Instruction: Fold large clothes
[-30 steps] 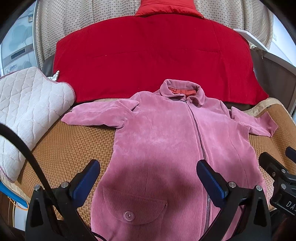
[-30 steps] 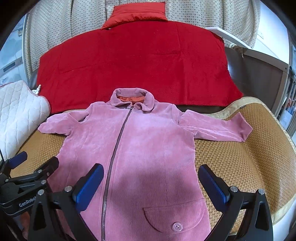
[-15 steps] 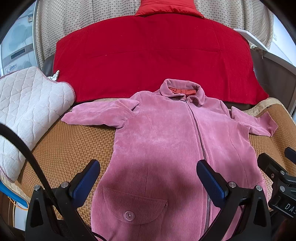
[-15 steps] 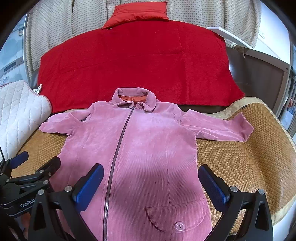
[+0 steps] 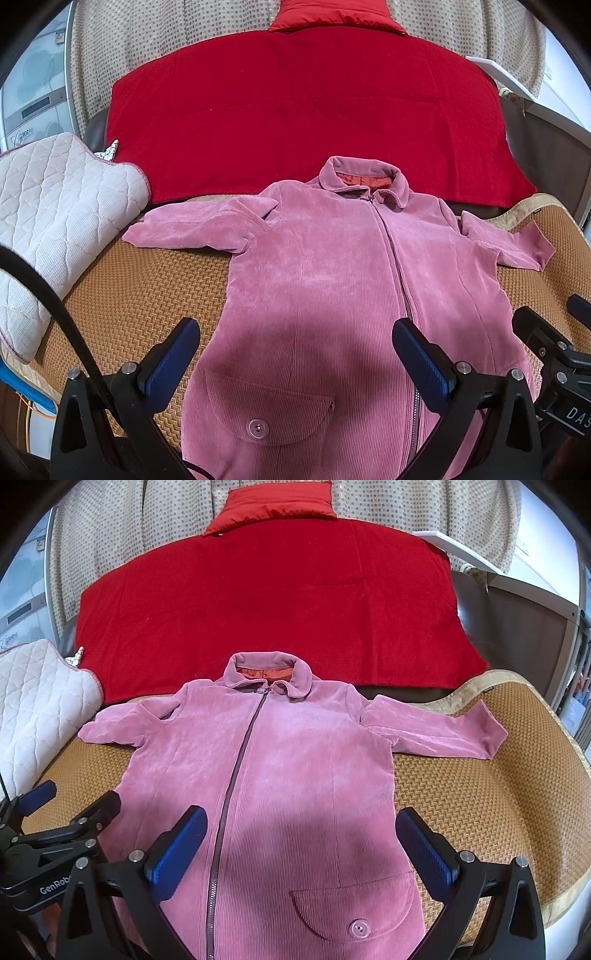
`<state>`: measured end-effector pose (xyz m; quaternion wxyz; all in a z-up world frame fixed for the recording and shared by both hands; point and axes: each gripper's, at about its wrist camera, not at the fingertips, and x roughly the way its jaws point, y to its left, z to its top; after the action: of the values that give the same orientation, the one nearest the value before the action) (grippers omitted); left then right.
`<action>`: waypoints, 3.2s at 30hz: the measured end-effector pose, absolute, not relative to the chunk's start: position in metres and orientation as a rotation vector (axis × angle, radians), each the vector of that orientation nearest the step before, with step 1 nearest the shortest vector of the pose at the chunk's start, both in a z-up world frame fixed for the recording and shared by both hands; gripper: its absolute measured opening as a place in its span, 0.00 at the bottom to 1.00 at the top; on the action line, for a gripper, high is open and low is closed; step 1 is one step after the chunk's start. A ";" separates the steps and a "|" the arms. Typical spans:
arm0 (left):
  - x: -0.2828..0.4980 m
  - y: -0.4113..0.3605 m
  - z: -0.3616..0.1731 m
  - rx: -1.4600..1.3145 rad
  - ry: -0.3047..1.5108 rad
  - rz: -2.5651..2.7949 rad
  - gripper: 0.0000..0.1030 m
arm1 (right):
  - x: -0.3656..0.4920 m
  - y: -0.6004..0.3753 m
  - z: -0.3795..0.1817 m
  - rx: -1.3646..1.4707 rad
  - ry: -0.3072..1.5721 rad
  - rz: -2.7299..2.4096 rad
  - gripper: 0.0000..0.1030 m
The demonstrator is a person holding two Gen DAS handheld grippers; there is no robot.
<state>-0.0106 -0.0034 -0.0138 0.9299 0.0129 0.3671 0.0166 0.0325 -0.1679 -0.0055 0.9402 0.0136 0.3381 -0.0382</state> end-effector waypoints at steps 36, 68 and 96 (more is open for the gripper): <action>0.102 0.200 -0.075 -0.258 0.855 0.620 1.00 | 0.059 -0.450 -0.091 0.848 0.685 -0.163 0.89; 0.118 0.238 -0.123 -0.449 0.843 0.603 1.00 | 0.246 -0.379 0.090 0.393 0.552 -0.009 0.05; 0.089 0.200 -0.070 -0.354 0.646 0.492 0.99 | 0.136 -0.295 -0.107 0.382 0.662 0.223 0.99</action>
<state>0.0893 0.1998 -0.0700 0.9035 -0.1711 0.3126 0.2381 0.1359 -0.2950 -0.1070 0.9218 0.1862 0.3223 0.1086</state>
